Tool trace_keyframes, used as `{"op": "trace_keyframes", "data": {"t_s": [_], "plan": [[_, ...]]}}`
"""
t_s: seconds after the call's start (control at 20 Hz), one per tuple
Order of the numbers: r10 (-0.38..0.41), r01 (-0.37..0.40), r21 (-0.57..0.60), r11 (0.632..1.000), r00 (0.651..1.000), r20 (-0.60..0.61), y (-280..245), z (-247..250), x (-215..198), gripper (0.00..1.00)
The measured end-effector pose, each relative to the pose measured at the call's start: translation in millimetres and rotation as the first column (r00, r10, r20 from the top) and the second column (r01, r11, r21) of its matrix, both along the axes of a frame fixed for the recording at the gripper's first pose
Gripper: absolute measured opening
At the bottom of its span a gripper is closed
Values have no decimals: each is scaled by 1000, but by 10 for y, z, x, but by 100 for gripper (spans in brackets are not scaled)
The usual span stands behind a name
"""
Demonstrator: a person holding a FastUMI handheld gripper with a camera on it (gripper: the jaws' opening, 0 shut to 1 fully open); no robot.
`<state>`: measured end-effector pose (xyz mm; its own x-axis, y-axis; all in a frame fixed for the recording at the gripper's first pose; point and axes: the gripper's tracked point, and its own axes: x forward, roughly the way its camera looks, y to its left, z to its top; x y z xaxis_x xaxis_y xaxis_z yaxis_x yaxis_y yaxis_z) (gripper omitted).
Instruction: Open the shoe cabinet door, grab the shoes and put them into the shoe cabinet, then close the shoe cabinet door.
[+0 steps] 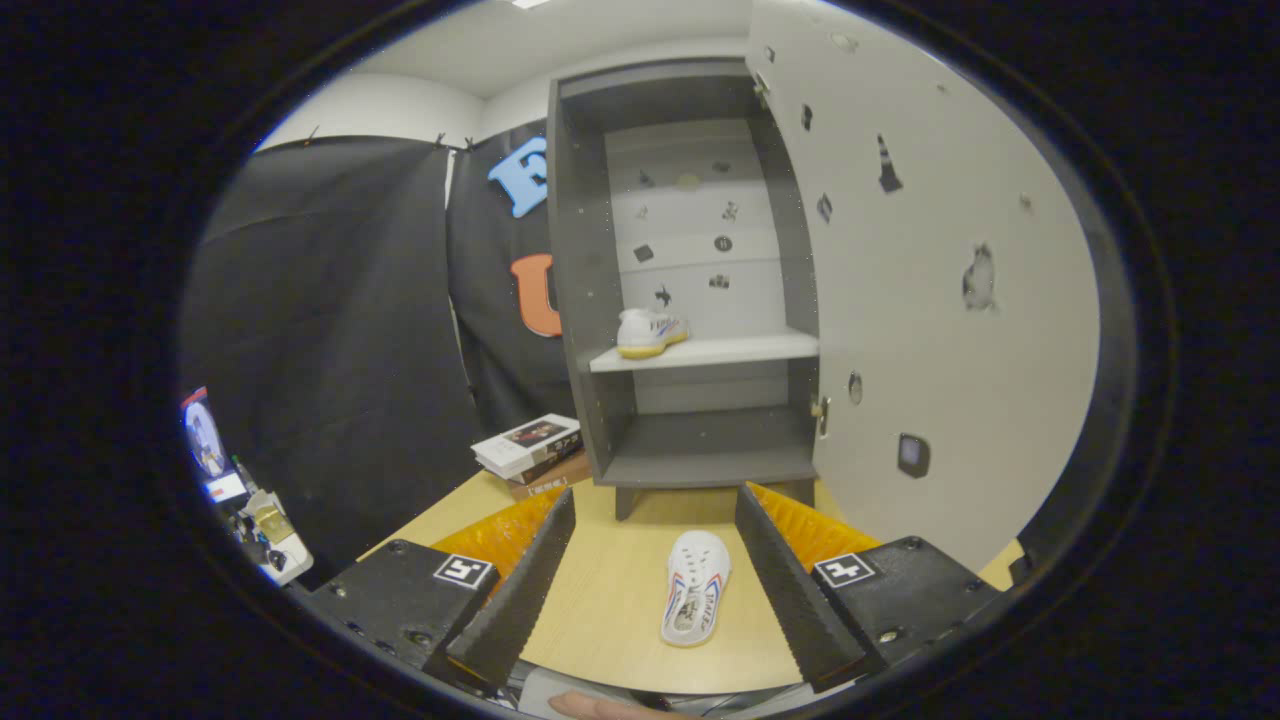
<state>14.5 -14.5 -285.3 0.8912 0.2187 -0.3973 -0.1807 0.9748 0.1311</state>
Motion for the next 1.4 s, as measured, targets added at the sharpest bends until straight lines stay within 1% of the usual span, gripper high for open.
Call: {"op": "trace_keyframes", "data": {"t_s": [0.05, 0.2, 0.25, 0.4, 0.45, 0.6, 0.65, 0.7, 0.75, 0.85, 0.9, 0.95, 1.0, 1.05, 1.1, 1.15, 1.25, 1.35, 1.4], "plan": [[-5, 5, 1, 1000, 999, -39, 6, -211, 91, 100], [-53, 43, -72, 996, 989, -140, -65, -871, 324, 99], [-52, 38, -82, 996, 984, -171, -46, -1050, 351, 99], [-61, 45, -70, 997, 966, -252, -23, -1518, 385, 97], [-67, 50, -70, 996, 960, -274, -32, -1644, 395, 92], [-66, 54, -45, 998, 937, -344, 22, -1971, 388, 84], [-73, 60, -48, 997, 929, -362, 15, -2055, 393, 78], [-89, 74, -53, 996, 916, -390, 6, -2162, 381, 75], [-92, 79, -50, 996, 904, -418, 19, -2253, 366, 66], [-99, 82, -58, 995, 895, -434, 15, -2368, 405, 59], [-103, 91, -49, 995, 897, -430, 43, -2408, 443, 57], [-113, 103, -46, 994, 899, -424, 32, -2475, 506, 53], [-139, 129, -51, 990, 898, -417, -20, -2540, 578, 42], [-161, 161, -33, 986, 908, -387, -55, -2560, 655, 31], [-163, 174, -4, 985, 915, -369, -44, -2548, 662, 21], [-156, 175, 25, 984, 926, -343, -38, -2535, 679, 14], [-137, 154, 38, 987, 950, -280, -63, -2495, 697, 8], [-131, 147, 44, 988, 958, -256, -21, -2505, 723, 7], [-124, 142, 51, 989, 956, -267, 9, -2543, 731, 8]]}}
